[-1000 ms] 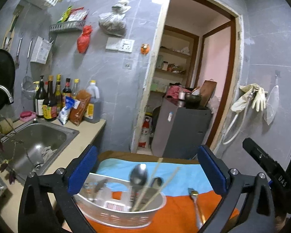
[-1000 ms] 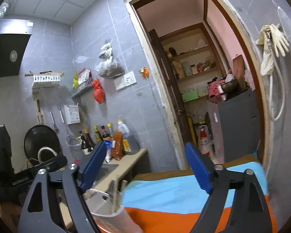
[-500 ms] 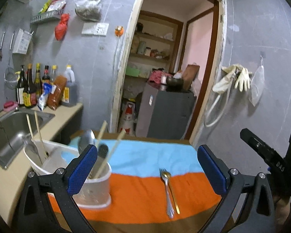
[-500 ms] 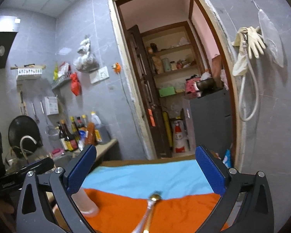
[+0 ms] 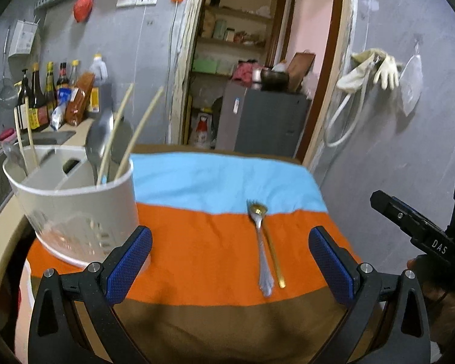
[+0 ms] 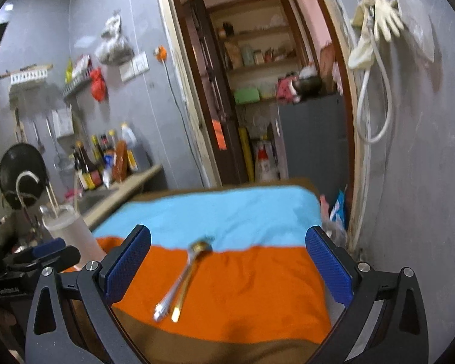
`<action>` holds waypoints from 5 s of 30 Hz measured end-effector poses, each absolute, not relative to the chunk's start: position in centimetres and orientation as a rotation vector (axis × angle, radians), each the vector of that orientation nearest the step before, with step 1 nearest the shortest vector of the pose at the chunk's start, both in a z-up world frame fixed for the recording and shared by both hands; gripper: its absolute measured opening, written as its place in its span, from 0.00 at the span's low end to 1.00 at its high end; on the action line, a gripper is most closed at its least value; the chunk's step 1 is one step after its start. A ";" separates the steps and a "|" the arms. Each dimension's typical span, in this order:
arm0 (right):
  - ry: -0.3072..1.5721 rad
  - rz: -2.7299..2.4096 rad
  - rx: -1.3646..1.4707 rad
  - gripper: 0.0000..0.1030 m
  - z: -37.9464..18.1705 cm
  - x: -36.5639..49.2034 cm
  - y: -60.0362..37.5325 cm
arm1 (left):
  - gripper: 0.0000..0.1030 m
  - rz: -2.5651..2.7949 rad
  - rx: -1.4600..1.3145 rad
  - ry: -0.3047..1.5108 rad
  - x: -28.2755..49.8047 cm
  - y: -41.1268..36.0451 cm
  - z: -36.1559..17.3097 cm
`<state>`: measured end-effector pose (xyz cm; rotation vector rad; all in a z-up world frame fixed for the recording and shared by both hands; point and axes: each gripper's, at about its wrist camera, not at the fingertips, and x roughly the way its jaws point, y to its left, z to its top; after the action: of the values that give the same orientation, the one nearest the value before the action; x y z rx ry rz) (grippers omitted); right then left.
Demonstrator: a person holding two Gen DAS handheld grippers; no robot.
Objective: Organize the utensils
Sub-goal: 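Withdraw both tools back over the gold spoon and fork on the cloth, then close the left tool on the silver fork while the right tool grasps the gold spoon, then lift fork and gold spoon and carry both over the white caddy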
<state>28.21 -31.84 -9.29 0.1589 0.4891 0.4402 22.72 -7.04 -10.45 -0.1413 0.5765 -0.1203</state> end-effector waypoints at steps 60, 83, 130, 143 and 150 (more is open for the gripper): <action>0.940 0.513 -0.011 0.01 -17.8 36.8 -28.4 | 0.70 -0.216 -0.071 0.827 31.9 -10.0 -17.0; 0.943 0.549 -0.009 0.10 -17.7 38.7 -28.1 | 0.20 -0.313 -0.082 0.970 40.4 -10.3 -18.3; 0.909 0.602 -0.201 0.36 -18.1 41.9 -24.5 | 0.19 -0.247 -0.265 0.918 32.8 -5.9 -17.1; 0.760 0.640 -0.059 0.25 -15.5 38.7 -26.2 | 0.19 -0.291 -0.226 0.721 30.1 -5.9 -13.5; 0.467 0.640 0.014 0.25 -11.5 32.8 -26.8 | 0.19 -0.258 -0.157 0.524 26.7 -6.5 -10.3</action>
<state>32.85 -26.77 -11.55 0.0139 0.4674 0.6396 26.70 -6.50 -10.27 -0.1566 0.5241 -0.2577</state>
